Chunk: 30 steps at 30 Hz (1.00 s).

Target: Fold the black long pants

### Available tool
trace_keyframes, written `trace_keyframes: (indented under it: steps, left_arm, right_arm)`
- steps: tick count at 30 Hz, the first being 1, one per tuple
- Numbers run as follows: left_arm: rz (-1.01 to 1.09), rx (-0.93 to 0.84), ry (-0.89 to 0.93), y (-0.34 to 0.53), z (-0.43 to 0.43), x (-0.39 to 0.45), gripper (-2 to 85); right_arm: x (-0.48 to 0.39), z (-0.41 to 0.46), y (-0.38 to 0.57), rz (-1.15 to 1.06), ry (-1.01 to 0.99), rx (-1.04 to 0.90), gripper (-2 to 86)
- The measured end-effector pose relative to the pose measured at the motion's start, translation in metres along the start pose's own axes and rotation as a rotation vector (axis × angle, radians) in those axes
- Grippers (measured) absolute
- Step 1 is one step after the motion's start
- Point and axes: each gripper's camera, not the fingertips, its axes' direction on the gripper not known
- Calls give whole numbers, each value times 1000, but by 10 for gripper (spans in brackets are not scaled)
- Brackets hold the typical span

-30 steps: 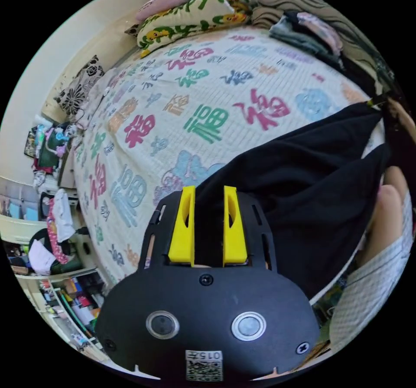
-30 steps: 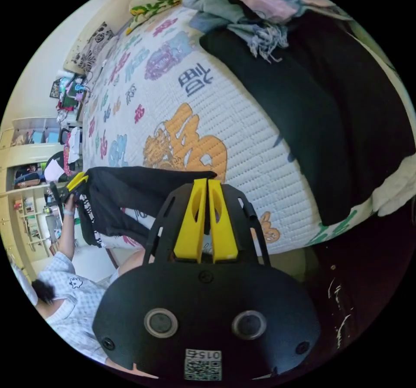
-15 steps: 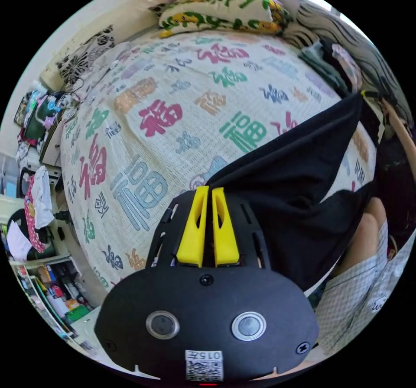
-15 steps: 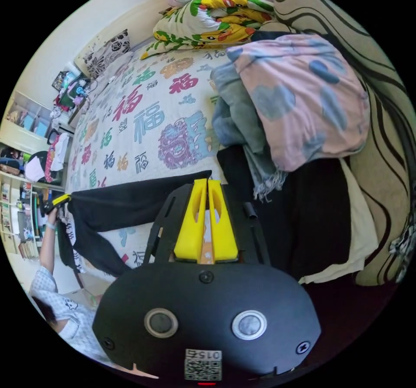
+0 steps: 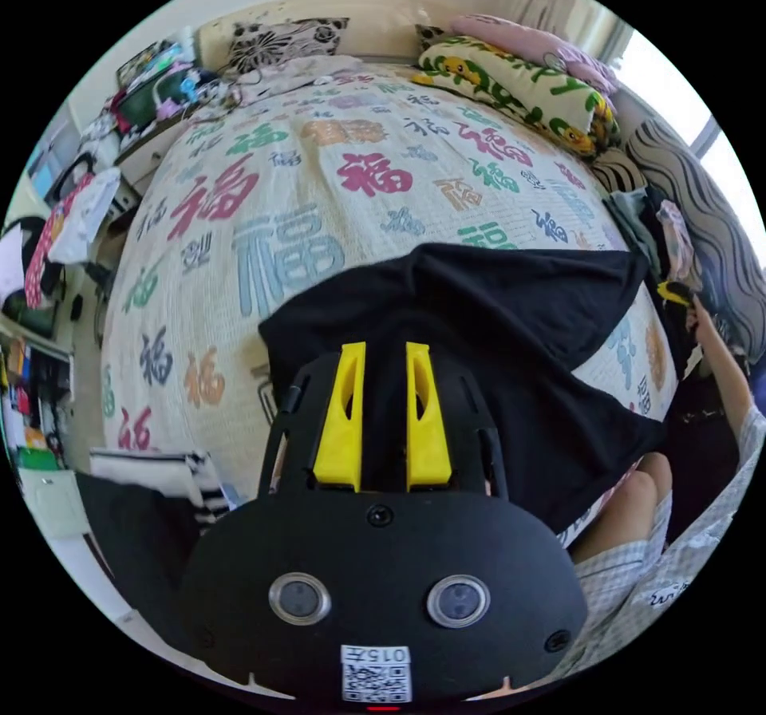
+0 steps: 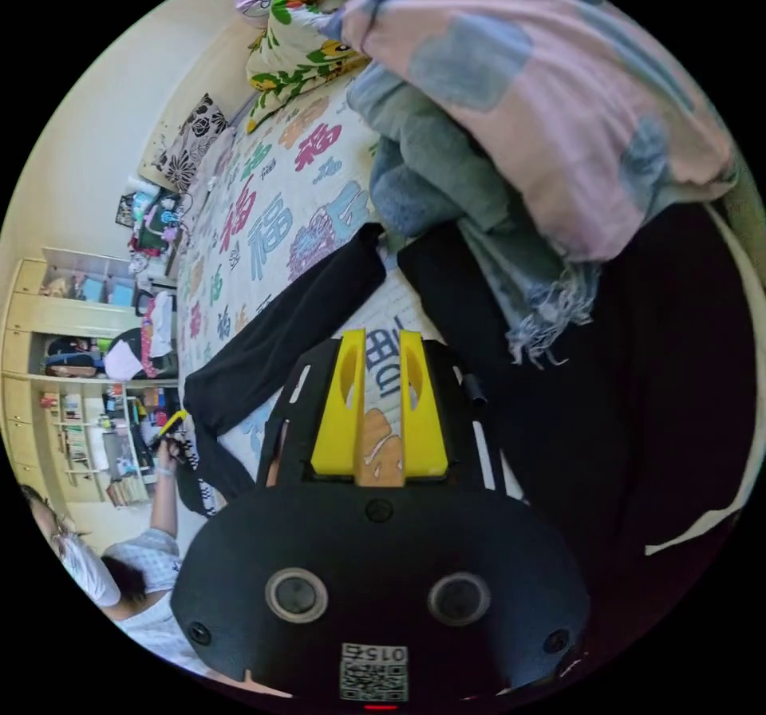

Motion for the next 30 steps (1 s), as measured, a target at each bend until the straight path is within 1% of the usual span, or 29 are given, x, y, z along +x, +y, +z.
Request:
trace_keyframes:
  steps: [6,8,11,14,17,19,22,25,27,30]
  left_arm:
    - [-178,4,-10,87,-42,-61,83]
    - [-236,8,-29,118,-63,-81,83]
    - [-277,-12,-49,147,-80,-102,83]
    - [-290,-22,-74,161,-94,-119,83]
    - [-287,-18,-79,166,-104,-135,84]
    - [-291,-28,-71,166,-105,-144,85]
    - [-290,-66,-51,165,-101,-157,92]
    - [-265,-105,-61,165,-103,-167,100]
    - [-253,-101,-74,165,-116,-174,105]
    - [-254,-101,-52,170,-129,-193,111]
  right_arm:
    - [23,40,-11,117,-176,101,71]
    - [30,53,-13,139,-238,121,43]
    - [30,57,-6,130,-174,121,2]
    - [34,40,17,87,-123,161,-4]
    - [46,22,50,60,-114,167,-6]
    - [49,23,67,57,-109,139,-6]
    - [44,25,88,22,-17,125,-6]
    - [55,28,121,63,-17,144,-7]
    - [68,33,139,96,-15,134,-7]
    - [79,60,163,87,35,35,-6]
